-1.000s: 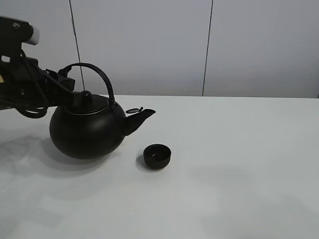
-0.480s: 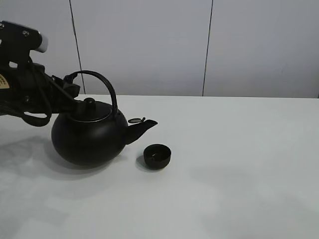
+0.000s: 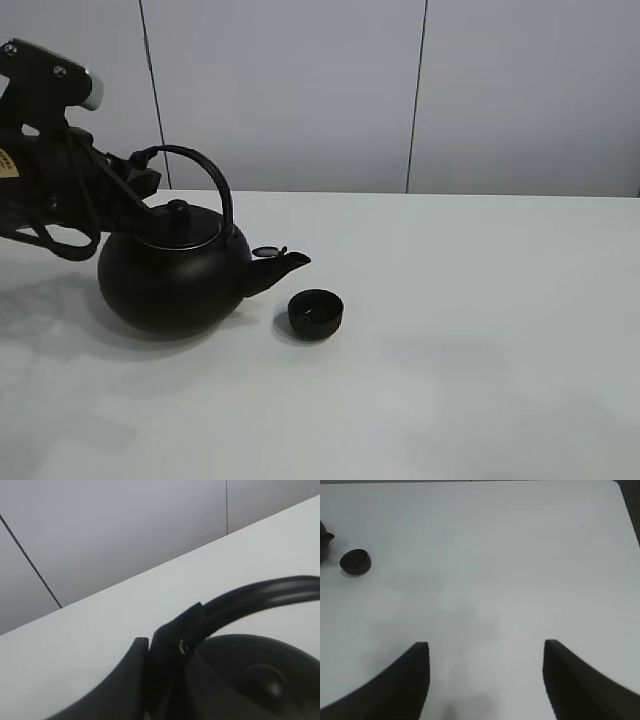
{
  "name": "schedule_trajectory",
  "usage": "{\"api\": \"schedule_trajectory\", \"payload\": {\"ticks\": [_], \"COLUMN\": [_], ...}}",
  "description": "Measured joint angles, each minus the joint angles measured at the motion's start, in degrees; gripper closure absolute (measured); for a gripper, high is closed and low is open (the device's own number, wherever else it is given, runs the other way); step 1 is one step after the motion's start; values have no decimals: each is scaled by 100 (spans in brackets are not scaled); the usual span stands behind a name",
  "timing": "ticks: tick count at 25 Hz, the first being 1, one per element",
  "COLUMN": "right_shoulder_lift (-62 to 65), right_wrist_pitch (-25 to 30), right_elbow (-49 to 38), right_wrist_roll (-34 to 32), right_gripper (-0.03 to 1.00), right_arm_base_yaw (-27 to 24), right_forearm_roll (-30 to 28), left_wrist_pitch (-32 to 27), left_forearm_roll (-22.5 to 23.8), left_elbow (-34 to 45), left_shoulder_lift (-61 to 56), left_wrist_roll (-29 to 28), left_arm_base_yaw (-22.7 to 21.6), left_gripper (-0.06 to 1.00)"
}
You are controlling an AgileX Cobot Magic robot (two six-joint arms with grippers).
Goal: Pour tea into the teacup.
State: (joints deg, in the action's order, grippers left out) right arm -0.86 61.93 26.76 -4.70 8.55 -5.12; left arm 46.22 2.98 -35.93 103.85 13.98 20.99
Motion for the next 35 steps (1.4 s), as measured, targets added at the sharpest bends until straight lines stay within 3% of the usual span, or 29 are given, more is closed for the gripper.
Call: {"api": "schedule_trajectory", "payload": {"ticks": [19,35], "right_shoulder_lift": [0,0], "right_wrist_pitch": [0,4], "right_elbow": [0,0], "right_wrist_roll": [0,0], "right_gripper": [52,52], "right_arm_base_yaw": [0,0], "right_forearm_roll": [0,0], "left_wrist_pitch": [-591,-642], "left_forearm_roll": [-172,-172], "left_elbow": [-191,-191], "left_shoulder_lift": [0,-120], "left_wrist_roll": [393,664], "left_arm_base_yaw": [0,0], "left_gripper": [83,84]}}
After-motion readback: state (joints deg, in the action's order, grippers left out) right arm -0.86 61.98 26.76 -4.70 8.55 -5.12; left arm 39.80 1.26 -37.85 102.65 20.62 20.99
